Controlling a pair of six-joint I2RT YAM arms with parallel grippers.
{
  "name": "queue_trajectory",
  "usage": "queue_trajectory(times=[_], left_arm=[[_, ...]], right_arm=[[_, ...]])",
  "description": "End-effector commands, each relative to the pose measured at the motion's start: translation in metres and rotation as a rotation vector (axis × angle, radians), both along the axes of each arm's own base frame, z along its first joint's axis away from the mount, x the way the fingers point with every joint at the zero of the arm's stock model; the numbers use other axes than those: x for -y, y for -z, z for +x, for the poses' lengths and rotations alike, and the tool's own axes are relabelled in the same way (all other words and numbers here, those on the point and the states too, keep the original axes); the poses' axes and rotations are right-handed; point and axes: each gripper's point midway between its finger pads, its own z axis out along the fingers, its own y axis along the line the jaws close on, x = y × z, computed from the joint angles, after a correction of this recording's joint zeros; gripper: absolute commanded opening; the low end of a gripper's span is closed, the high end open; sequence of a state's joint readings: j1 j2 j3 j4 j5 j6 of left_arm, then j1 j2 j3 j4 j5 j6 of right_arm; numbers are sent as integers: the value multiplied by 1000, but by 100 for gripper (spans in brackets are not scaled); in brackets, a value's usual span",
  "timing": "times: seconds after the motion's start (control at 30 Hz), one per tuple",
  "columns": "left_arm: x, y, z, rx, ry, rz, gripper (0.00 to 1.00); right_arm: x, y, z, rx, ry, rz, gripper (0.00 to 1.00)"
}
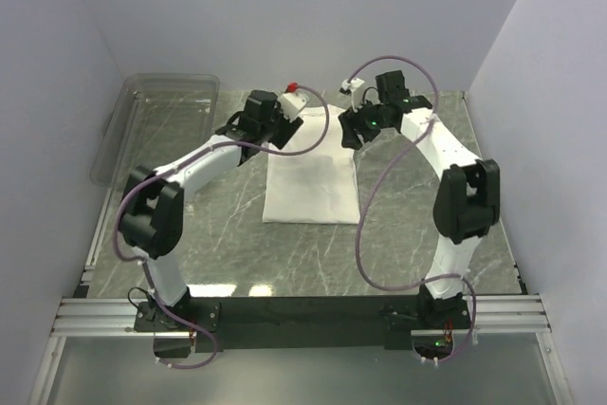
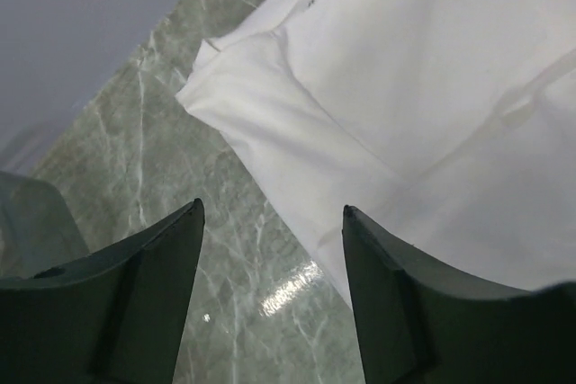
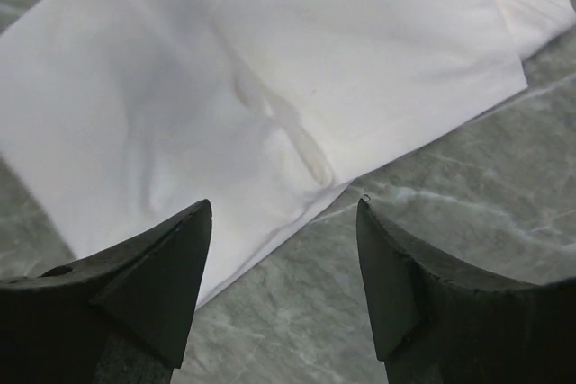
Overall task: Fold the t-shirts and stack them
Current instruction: Fold the tshirt
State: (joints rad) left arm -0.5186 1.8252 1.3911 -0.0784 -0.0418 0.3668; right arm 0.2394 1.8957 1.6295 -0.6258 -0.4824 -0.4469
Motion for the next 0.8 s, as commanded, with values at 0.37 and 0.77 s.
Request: queue_trajectory(times=[0.37,0.77], left_arm=[[10,8,-190,-145,297,-81,65],[-17,75,-206,20,568,261,61]], right_arm=[[11,50,-193,233,-692,-70,83],[6,81,-170,217,-642,-181,81]])
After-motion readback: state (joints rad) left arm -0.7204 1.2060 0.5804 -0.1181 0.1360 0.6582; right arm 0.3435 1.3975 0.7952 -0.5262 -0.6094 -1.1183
